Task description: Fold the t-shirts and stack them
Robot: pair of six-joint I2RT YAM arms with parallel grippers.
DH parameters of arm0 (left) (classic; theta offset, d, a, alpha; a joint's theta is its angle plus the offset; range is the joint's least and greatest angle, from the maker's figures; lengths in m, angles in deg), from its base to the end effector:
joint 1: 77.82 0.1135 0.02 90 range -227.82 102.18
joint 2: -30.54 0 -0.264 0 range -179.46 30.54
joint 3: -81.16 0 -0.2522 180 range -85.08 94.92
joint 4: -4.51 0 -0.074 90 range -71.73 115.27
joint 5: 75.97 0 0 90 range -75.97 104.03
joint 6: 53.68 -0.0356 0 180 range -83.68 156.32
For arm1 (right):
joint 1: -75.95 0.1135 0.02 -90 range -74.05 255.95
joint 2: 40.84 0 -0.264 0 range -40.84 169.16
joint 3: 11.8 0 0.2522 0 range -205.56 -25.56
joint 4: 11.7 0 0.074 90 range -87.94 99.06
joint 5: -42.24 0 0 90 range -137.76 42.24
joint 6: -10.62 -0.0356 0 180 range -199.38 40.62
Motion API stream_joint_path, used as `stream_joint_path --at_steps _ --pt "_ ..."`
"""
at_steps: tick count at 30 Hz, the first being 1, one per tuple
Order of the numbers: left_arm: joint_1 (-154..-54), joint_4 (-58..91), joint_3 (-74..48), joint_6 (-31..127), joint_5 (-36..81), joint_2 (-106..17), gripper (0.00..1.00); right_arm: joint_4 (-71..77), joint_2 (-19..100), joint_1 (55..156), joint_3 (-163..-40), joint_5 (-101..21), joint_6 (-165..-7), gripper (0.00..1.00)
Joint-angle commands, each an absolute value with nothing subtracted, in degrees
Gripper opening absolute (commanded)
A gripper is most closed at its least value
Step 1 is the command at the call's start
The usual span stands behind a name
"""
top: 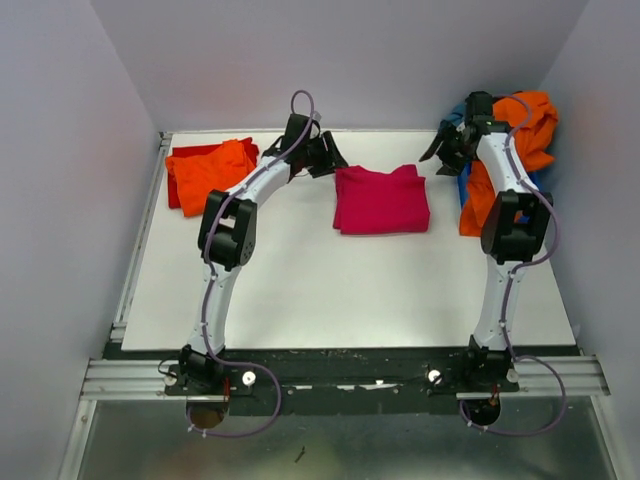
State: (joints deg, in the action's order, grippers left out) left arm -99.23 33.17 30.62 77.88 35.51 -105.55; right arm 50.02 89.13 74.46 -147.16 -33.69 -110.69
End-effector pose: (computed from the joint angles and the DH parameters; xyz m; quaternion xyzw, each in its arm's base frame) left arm 0.5056 -0.2122 0.2056 -0.0683 0.8741 -0.3769 0.2985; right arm 0.5009 -0.0044 0.2492 0.2342 0.9213 0.1872 0.2476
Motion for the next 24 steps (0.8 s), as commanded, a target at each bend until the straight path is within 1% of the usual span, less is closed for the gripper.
stream_joint_path --at_steps 1,2,4,6,8,9,11,12,13,14,15,16,19,24 --pt "-98.56 30.14 32.52 75.62 35.22 -104.56 0.69 44.96 86.71 74.02 -144.41 -33.25 -109.36 0.72" --pt "-98.56 30.14 31.56 74.56 34.17 -103.07 0.71 43.03 84.78 74.02 -141.34 -33.6 -109.18 0.73" --pt "-98.56 27.78 27.27 72.97 33.46 -99.9 0.71 39.34 79.51 74.02 -134.67 -34.74 -108.57 0.72" --pt "-98.82 26.8 24.01 71.92 33.63 -97.7 0.66 35.74 74.59 74.11 -127.98 -34.31 -107.34 0.65" --pt "-99.26 26.8 21.98 71.12 32.76 -96.81 0.65 33.36 72.11 74.11 -122.96 -34.31 -106.02 0.61" --pt "-99.52 26.8 21.27 70.77 32.41 -96.64 0.65 33.26 71.93 74.11 -121.9 -35.35 -105.49 0.56" --pt "-100.23 26.8 21.09 69.98 32.49 -97.33 0.64 34.57 72.97 74.2 -121.97 -37.29 -104.35 0.49" --pt "-100.58 26.8 21.26 69.63 32.49 -97.77 0.63 35.53 74.11 74.2 -122.85 -38.17 -103.65 0.48" --pt "-100.93 26.8 21.61 69.37 32.4 -98.21 0.63 36.41 74.99 74.28 -123.81 -38.52 -102.77 0.48" --pt "-101.28 26.8 22.05 68.84 32.14 -98.74 0.63 37.12 76.13 74.46 -124.69 -39.14 -102.24 0.5" --pt "-101.55 26.8 22.66 68.31 31.18 -99.27 0.64 37.73 77.01 74.63 -125.48 -39.4 -101.8 0.55" --pt "-101.72 27.32 23.45 68.05 30.3 -99.97 0.64 38.0 77.81 74.72 -126.01 -39.32 -101.8 0.57" --pt "-101.9 29.08 26.97 67.87 29.59 -102.87 0.64 37.48 79.65 74.81 -127.07 -39.06 -102.5 0.57" --pt "-101.99 28.38 29.79 66.73 29.5 -105.25 0.6 38.35 84.4 74.9 -132.16 -38.0 -102.24 0.5"
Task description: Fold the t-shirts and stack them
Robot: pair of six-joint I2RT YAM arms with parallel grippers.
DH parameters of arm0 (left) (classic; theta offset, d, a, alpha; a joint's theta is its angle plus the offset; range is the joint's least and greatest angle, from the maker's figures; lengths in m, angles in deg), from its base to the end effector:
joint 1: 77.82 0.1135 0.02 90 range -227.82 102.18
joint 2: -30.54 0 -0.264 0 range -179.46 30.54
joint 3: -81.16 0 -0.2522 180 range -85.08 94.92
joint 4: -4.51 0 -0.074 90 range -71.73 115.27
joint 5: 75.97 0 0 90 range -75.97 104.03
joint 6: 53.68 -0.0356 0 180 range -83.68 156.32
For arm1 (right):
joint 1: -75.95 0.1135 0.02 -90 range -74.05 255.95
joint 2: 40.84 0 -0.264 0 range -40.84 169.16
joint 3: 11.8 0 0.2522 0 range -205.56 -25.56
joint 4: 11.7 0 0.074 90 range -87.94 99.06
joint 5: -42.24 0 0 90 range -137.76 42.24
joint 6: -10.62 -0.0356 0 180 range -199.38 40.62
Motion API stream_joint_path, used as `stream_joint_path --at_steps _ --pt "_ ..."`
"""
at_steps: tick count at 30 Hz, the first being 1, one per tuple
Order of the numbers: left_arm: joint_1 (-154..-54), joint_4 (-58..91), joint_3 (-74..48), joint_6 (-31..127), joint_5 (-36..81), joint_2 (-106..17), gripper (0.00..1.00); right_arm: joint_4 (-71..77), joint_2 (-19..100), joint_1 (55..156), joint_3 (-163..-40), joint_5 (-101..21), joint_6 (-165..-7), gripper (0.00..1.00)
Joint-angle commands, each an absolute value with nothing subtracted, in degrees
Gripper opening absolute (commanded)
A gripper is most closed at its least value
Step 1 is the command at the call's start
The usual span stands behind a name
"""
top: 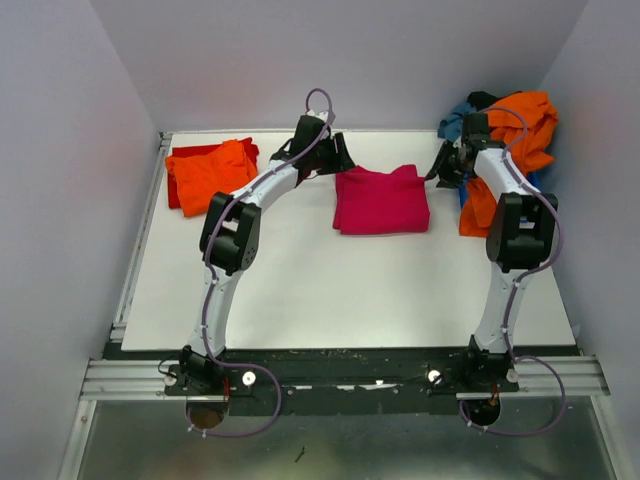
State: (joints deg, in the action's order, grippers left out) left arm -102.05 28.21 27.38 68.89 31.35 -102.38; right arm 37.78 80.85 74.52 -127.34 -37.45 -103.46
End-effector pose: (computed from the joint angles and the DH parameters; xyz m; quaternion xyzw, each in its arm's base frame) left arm 0.4912 -0.2327 0.2228 0.0123 0.8610 -0.3486 0.3700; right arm 0.4710 -0.0054 0.2211 0.1842 0.9339 0.1420 0.2717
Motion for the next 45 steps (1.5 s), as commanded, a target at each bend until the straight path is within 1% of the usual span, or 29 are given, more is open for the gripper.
stream_joint_path --at_steps 1,5,11,13,15,20,22,23,24,25,26,27,28,30,33,35,37,38,40,45 --pt "-101.99 28.29 30.14 66.21 29.33 -105.6 0.59 38.53 85.19 74.9 -133.04 -37.74 -102.23 0.5" --pt "-102.07 27.41 30.58 64.62 29.32 -106.65 0.61 38.18 87.83 74.99 -135.42 -35.72 -102.5 0.51" --pt "-101.99 28.03 35.05 65.4 31.52 -110.25 0.61 38.18 90.56 75.16 -138.41 -32.29 -103.73 0.51" --pt "-102.07 28.2 36.2 66.63 32.4 -111.22 0.61 38.09 91.35 75.25 -138.85 -31.15 -104.25 0.48" --pt "-101.99 27.94 36.64 67.51 33.01 -111.75 0.58 38.27 91.61 75.43 -139.03 -30.36 -104.78 0.43" --pt "-101.99 27.76 36.73 69.01 33.72 -112.02 0.57 38.62 90.56 75.6 -138.15 -29.92 -105.49 0.41" --pt "-101.99 27.77 36.65 69.45 34.42 -112.02 0.5 38.44 90.56 75.6 -138.06 -29.39 -105.57 0.3" --pt "-101.99 27.76 36.56 69.71 34.86 -112.02 0.44 38.79 90.65 75.6 -138.58 -29.21 -105.57 0.21" --pt "-102.07 27.68 36.38 70.06 35.3 -111.84 0.38 39.23 90.73 75.6 -139.2 -29.04 -105.57 0.1" --pt "-101.99 27.24 35.95 70.24 35.65 -111.58 0.3 39.5 90.91 75.6 -139.64 -28.86 -105.66 0.02" --pt "-101.99 26.98 35.25 70.5 35.74 -111.4 0.23 39.93 91.0 75.6 -140.17 -28.69 -105.84 0.01" --pt "-101.99 26.45 34.37 70.68 35.74 -110.97 0.17 40.11 91.0 75.6 -140.61 -28.68 -105.84 0.01" --pt "-101.99 26.1 33.66 70.77 35.65 -110.44 0.14 40.03 90.82 75.69 -140.52 -28.68 -105.75 0.01" --pt "-101.9 26.36 32.96 70.77 35.04 -109.91 0.12 39.85 90.47 75.69 -140.26 -28.42 -105.75 0.01" --pt "-101.64 26.88 32.78 70.42 34.6 -109.64 0.03 39.67 90.03 75.69 -140.26 -28.16 -105.84 0.01" --pt "-101.29 27.06 32.52 70.33 34.51 -109.56 0.02 39.76 89.94 75.69 -140.43 -28.33 -105.66 0.01" --pt "-101.02 27.41 32.43 70.42 34.42 -109.38 0.07 40.02 89.94 75.69 -140.7 -28.42 -105.75 0.01" --pt "-100.85 27.33 32.08 70.51 34.42 -109.21 0.06 39.94 90.03 75.69 -140.78 -28.33 -105.75 0.01" --pt "-100.58 26.45 31.29 70.86 33.99 -108.5 0.0 39.94 89.86 75.69 -140.87 -28.33 -105.84 0.01" --pt "-99.88 24.17 28.75 72.09 33.28 -106.31 0.0 39.59 88.8 75.69 -140.87 -27.54 -105.93 0.01"
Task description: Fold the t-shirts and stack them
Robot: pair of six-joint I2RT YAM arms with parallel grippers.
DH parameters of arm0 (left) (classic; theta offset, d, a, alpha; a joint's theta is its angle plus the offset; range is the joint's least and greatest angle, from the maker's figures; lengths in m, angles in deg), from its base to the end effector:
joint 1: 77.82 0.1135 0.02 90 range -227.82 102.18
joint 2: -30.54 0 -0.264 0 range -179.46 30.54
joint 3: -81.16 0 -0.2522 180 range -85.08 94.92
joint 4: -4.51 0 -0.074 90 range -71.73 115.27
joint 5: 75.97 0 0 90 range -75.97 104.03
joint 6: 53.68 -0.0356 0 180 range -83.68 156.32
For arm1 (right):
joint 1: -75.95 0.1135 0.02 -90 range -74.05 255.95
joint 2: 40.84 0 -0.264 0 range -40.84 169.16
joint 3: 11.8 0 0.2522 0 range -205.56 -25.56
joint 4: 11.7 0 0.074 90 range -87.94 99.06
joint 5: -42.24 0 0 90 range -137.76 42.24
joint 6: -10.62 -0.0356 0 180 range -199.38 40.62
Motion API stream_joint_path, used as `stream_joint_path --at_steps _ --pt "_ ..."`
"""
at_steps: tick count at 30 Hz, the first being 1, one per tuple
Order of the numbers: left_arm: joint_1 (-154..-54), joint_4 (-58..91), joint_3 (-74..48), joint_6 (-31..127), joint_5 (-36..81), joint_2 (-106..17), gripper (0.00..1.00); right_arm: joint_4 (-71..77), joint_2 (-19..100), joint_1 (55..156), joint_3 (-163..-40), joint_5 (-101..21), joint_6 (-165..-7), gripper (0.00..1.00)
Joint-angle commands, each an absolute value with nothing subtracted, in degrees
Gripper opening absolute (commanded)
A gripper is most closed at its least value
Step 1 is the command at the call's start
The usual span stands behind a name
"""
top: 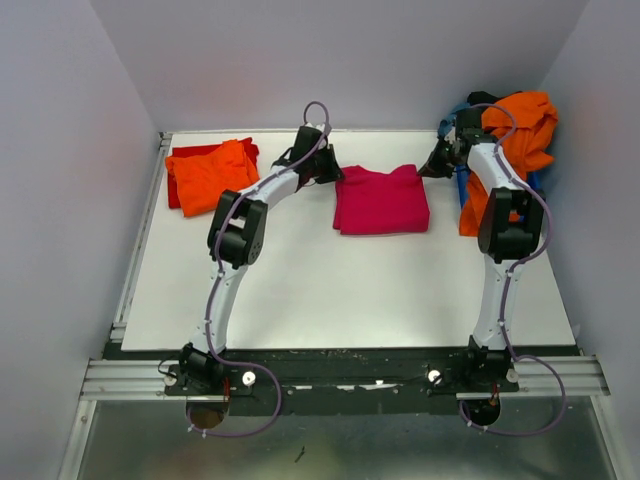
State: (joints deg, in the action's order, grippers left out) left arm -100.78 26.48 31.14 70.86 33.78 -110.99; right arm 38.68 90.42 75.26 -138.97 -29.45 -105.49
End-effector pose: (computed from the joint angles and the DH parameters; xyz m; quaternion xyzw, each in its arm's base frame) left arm 0.5141 -0.2309 0.1679 -0.0068 0.8717 -0.3567 0.3360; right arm 0.5084 0.0051 0.2062 0.1707 0.9258 0.2141 0.2605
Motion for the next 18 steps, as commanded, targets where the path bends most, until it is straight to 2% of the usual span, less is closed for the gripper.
stream_joint_path --at_steps 1,5,13,14,15,16,17,18 --pt "-99.53 22.68 26.82 72.61 33.11 -105.17 0.0 39.59 88.45 75.69 -140.87 -27.54 -105.84 0.01" --pt "-98.47 16.45 21.18 75.07 32.75 -102.0 0.0 39.32 87.57 75.69 -141.66 -27.63 -105.75 0.01" --pt "-98.03 15.72 23.46 75.61 33.97 -102.43 0.0 39.41 89.15 75.69 -145.0 -26.05 -105.75 0.01" --pt "-98.12 17.29 25.12 75.6 34.68 -103.48 0.07 39.67 89.41 75.69 -145.35 -26.05 -105.84 0.01" --pt "-98.29 18.18 26.44 75.6 34.86 -104.27 0.27 39.93 89.68 75.69 -145.53 -26.05 -105.75 0.01" --pt "-98.64 20.1 26.97 75.34 34.78 -104.72 0.4 39.94 89.94 75.69 -145.53 -26.05 -105.75 0.01" --pt "-99.0 20.38 26.72 74.91 34.43 -104.81 0.51 39.85 89.94 75.69 -145.36 -26.05 -105.75 0.01" --pt "-99.35 20.73 26.45 74.47 33.81 -104.72 0.58 39.68 90.12 75.69 -145.18 -25.96 -105.84 0.01"
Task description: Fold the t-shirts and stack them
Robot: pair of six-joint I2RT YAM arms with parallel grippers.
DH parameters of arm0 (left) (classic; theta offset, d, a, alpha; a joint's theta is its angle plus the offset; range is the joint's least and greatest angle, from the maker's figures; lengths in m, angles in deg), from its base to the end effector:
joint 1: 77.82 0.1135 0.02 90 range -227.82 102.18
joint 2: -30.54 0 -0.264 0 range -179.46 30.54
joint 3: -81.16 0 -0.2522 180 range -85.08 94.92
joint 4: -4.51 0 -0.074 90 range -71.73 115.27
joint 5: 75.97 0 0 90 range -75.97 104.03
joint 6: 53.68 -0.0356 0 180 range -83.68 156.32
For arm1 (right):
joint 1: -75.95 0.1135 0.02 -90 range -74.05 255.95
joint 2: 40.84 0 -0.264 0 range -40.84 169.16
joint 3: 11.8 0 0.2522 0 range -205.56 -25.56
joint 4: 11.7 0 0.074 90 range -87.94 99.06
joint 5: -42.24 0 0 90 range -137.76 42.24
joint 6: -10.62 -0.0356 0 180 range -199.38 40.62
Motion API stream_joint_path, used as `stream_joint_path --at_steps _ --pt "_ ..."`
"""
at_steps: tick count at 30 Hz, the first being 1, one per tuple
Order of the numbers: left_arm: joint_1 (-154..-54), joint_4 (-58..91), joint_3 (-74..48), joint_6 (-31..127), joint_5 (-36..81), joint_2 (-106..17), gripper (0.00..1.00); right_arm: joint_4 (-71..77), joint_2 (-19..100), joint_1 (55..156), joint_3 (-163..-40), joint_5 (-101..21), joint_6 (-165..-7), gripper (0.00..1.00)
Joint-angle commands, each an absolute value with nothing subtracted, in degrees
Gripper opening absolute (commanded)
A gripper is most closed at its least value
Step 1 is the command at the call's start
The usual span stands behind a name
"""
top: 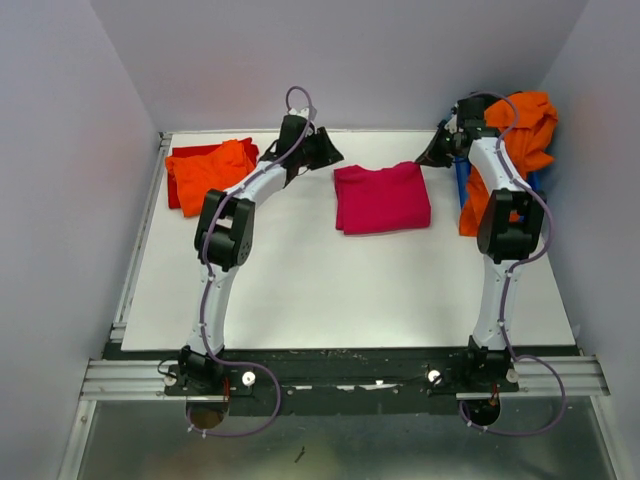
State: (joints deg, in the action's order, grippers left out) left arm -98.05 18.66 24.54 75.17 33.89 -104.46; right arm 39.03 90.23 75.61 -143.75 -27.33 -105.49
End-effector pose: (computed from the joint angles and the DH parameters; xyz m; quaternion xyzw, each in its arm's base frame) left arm 0.5124 -0.2017 0.2026 -0.0445 0.8381 -0.3853 0.3836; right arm 0.5149 0.0094 0.2343 0.1522 0.9138 0.2377 0.2922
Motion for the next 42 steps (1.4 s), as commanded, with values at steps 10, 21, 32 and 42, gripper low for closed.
stream_joint_path --at_steps 10,21,32,42 --pt "-99.79 22.93 28.56 72.0 34.42 -108.06 0.6 39.76 90.74 75.69 -144.39 -27.45 -105.49 0.01" --pt "-100.32 24.34 28.56 71.56 33.81 -109.29 0.55 38.71 91.09 75.78 -142.54 -28.16 -105.57 0.02" --pt "-101.11 27.15 31.81 72.26 33.46 -111.49 0.55 38.71 91.17 75.95 -142.63 -27.98 -105.75 0.02" --pt "-101.2 28.2 31.38 72.35 33.28 -110.17 0.43 38.97 91.17 75.95 -142.72 -27.98 -105.75 0.01"
